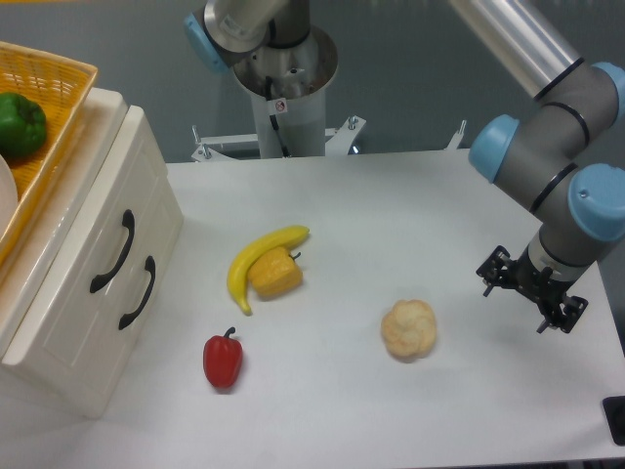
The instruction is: Slide the top white drawer open
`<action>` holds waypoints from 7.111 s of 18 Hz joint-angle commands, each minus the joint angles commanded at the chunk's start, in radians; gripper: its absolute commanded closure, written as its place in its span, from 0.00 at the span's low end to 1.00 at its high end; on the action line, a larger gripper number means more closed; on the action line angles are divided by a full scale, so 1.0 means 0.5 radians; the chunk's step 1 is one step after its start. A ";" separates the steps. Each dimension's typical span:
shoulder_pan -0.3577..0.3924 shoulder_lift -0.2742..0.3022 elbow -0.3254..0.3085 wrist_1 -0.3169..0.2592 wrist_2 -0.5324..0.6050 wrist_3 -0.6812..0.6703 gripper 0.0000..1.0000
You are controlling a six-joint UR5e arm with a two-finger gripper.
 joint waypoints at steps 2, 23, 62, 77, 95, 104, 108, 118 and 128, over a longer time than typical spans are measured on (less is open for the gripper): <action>0.000 0.000 0.000 -0.003 -0.003 0.000 0.00; -0.395 0.494 -0.577 0.334 -0.196 -1.312 0.00; -1.126 0.776 -0.703 -0.160 -0.819 -1.997 0.00; -1.181 0.736 -0.712 -0.153 -0.816 -2.019 0.00; -1.187 0.696 -0.693 -0.135 -0.727 -1.988 0.00; -1.181 0.703 -0.653 -0.138 -0.604 -1.963 0.00; -1.178 0.706 -0.653 -0.144 -0.601 -1.963 0.00; -1.138 0.706 -0.653 -0.147 -0.546 -1.963 0.00; -1.049 0.715 -0.641 -0.160 -0.543 -1.924 0.00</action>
